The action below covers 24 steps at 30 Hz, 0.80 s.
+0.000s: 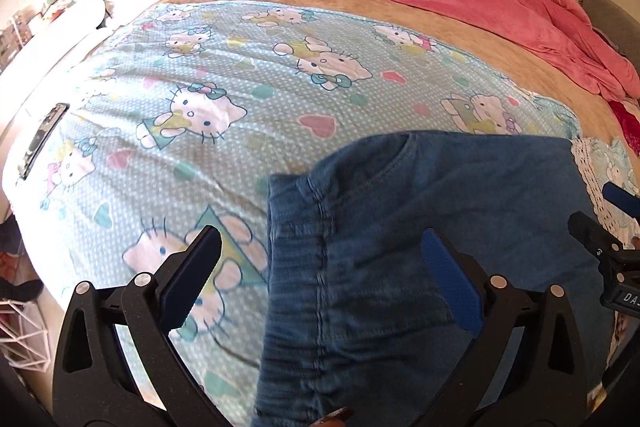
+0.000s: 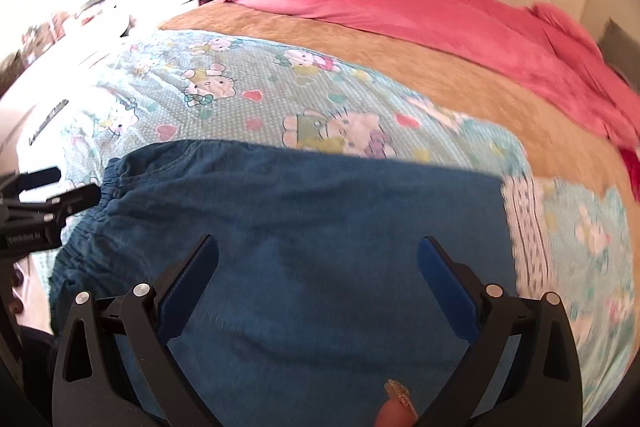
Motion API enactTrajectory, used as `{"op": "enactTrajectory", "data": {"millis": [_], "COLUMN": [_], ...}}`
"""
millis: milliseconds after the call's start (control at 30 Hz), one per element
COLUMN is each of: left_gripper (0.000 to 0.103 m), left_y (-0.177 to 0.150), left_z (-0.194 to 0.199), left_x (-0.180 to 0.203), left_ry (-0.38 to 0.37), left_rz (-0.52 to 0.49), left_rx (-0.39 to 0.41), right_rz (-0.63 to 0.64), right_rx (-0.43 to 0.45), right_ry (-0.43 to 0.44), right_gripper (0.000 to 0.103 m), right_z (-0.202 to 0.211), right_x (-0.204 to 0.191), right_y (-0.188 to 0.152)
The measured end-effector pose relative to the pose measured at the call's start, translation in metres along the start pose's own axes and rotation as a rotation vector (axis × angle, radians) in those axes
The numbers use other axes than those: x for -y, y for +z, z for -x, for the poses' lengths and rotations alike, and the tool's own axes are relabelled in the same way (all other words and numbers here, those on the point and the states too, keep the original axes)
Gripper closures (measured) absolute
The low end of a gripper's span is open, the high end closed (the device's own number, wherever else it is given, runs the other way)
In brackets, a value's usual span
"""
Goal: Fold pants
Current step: 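Grasp the denim pants leg edges with both grippers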
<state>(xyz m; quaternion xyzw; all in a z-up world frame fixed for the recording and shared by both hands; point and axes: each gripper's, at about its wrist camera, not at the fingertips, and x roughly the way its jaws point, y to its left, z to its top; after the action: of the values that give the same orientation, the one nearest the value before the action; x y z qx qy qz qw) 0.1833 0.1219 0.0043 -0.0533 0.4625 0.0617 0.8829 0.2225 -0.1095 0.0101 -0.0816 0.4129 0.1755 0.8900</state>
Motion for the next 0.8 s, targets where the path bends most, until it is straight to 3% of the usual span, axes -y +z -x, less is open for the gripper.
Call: {"op": "enactTrajectory", "data": {"millis": [133,400,600,667,700,733,800], "left_gripper": [0.009,0.009,0.01,0.031,0.055,0.069,0.077], "left_y": [0.016,0.033,0.032,0.033,0.034,0.034,0.035], "left_z": [-0.022,-0.068,-0.092,-0.091,-0.09,-0.087,-0.081], "left_x": [-0.006,-0.005,-0.012,-0.012,-0.009,-0.007,-0.002], "left_ry": [-0.005,0.017,-0.061,-0.083,-0.083,-0.089,-0.092], "left_rz": [-0.017,-0.134,-0.127,-0.144,-0.159,-0.173,-0.194], "left_rx": [-0.034,-0.085,-0.116,-0.089,-0.08,-0.068,-0.057], "right_rz": [0.014,0.104,0.201,0.249,0.264,0.289,0.355], "right_rx": [-0.061,-0.139,-0.182,-0.185,-0.19,-0.203,-0.227], "right_ry": [0.054,0.058,0.074,0.112,0.122,0.135,0.144], "right_gripper": [0.004,0.004,0.004,0.004,0.004,0.004,0.004], "right_z": [-0.029,-0.084,-0.115,-0.12,-0.122,-0.126,-0.135], "right_x": [0.008,0.023,0.018,0.006,0.002,-0.004,-0.017], "right_y": [0.019,0.047,0.063,0.068,0.07,0.072,0.073]}}
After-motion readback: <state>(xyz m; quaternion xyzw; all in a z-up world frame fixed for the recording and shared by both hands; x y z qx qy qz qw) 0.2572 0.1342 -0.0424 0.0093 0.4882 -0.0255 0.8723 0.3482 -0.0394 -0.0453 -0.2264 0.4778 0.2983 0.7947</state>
